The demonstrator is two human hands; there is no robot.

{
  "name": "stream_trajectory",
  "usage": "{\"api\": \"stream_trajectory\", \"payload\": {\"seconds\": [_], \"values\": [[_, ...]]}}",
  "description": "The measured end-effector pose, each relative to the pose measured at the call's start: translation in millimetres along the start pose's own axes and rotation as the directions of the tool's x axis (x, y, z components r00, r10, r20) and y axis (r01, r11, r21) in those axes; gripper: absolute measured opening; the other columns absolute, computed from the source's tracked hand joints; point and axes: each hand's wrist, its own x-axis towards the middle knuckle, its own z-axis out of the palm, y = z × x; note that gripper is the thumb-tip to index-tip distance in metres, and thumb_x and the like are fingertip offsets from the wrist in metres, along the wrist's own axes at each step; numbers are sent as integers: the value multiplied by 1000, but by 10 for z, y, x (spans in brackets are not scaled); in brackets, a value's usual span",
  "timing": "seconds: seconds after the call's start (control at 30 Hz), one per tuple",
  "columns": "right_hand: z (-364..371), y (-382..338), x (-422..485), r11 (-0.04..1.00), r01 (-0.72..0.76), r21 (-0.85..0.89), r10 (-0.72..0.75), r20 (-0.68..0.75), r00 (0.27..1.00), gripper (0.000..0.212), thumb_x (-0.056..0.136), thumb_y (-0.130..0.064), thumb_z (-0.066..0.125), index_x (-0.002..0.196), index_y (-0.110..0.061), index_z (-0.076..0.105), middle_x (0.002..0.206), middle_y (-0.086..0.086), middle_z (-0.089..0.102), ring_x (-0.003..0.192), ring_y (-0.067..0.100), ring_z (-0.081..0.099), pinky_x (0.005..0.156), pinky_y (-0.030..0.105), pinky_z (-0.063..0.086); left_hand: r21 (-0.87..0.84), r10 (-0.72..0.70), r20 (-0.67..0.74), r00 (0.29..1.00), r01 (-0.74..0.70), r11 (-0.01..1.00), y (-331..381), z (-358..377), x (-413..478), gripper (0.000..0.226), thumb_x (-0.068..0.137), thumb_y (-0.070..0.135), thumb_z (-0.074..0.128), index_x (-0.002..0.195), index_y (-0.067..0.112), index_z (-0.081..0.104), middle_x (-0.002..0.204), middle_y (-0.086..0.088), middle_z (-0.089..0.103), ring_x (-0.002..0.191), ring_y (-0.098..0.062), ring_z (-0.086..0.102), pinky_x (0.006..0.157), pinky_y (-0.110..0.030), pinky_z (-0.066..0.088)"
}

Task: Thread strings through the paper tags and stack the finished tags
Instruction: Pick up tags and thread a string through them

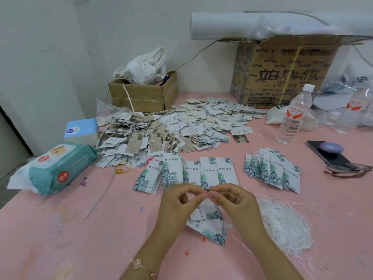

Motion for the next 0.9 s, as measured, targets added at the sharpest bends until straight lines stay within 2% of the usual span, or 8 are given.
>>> {"api": "stream_trajectory", "payload": {"seconds": [0.07,0.2,0.3,0.47,0.67,0.77,0.9], "values": [[3,0,-3,1000,3,-11,-3,20,1000,14,66,-16,78,80,-16,76,76,8,74,70,14,69,64,17,53,23,15,1,1000,-15,1000,0,7,-3,13,79,19,79,79,32,77,78,8,74,48,-4,35,48,-15,31],[-6,10,-11,1000,-8,1,8,65,998,18,72,-1,77,84,-14,77,81,8,75,77,16,71,67,17,53,25,10,-15,1000,-10,1000,-9,11,-8,10,79,20,79,78,30,78,80,8,74,49,-4,36,49,-17,34],[1,3,-15,1000,-7,-4,7,56,998,18,72,0,77,82,-16,78,80,8,75,74,16,71,65,17,53,29,12,-19,1000,-11,1000,-6,10,-12,9,79,21,79,78,30,78,79,9,74,48,-4,35,49,-16,33],[-4,20,-9,998,20,-63,-21,-9,1000,14,72,-6,77,75,-20,78,66,11,71,58,13,62,59,19,51,25,33,-21,999,-33,999,7,21,-18,10,78,23,80,79,33,78,79,12,74,47,-4,35,47,-14,32],[1,46,-20,984,65,-169,-63,19,998,10,67,-26,79,72,-22,73,69,4,70,63,13,63,61,23,53,14,2,-9,1000,-1,1000,-8,39,-28,10,77,25,80,79,35,77,78,12,73,49,-4,38,48,-17,36],[3,49,-22,983,76,-166,-72,32,997,12,65,-31,78,71,-22,72,69,3,70,64,13,63,62,24,53,0,7,17,1000,-7,1000,1,24,-28,3,74,33,79,77,35,78,74,13,73,48,-2,38,49,-14,34],[-7,44,-15,989,83,-123,-76,63,995,21,63,-37,77,72,-19,72,67,3,69,61,8,60,59,18,50,-63,15,49,999,-11,998,8,6,-14,8,72,40,78,75,33,78,72,10,73,49,-4,37,49,-14,34]]}}
